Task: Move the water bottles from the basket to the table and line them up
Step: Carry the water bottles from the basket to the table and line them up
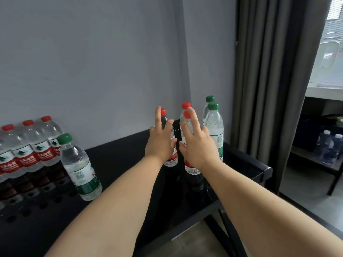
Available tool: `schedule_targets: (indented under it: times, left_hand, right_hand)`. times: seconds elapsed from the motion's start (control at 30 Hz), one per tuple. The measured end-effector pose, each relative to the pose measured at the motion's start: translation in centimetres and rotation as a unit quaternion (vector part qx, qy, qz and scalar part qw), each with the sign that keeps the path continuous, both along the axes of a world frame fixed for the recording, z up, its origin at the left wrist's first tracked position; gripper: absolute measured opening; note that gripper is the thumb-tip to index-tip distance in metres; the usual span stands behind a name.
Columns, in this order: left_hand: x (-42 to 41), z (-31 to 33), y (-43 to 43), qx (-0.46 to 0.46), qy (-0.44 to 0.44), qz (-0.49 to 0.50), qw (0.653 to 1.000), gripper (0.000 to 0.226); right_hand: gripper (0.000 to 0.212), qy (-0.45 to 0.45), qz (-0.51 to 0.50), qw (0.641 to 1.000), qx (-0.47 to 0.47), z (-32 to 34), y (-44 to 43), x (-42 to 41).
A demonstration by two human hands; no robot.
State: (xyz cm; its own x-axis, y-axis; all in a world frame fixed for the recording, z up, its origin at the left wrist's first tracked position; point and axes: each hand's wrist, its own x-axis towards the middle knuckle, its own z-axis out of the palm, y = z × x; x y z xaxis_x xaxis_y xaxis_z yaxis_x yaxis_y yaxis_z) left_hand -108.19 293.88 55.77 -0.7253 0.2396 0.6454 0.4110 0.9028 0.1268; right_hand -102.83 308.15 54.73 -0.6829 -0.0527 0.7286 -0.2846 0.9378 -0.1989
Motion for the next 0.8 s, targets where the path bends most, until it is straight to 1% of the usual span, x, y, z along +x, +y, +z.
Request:
schedule_targets:
  times: [0.23,0.37,0.47,0.57,0.8]
  left_hand:
    - [2.5,0.6,-1.8,0.018,-0.021,-0.014,1.000,0.059]
    - [4.8,0.9,-3.5,0.017,-0.031,0.007,0.999,0.060]
    - [6.7,0.9,-5.0,0.015,-0.031,0.017,0.999,0.061]
    - [8.7,0.8,-6.8,0.018,-0.029,0.020,0.999,0.062]
    - [13.5,0.4,-11.5,0.010,-0.004,0.035,0.999,0.063]
  right_hand:
    - [0.067,-0.023,0.004,1.000,-0.014,0.2,-0.5,0.6]
    - [0.070,-0.042,0.008,0.999,-0.023,0.6,-1.2,1.4]
    - [0.065,-0.042,0.009,0.999,-0.021,0.7,-2.3,2.3]
    - [0.061,-0.043,0.009,0.999,-0.022,0.7,-3.8,3.4]
    - [0.065,-0.046,0.030,0.998,-0.012,0.8,-9.3,6.2]
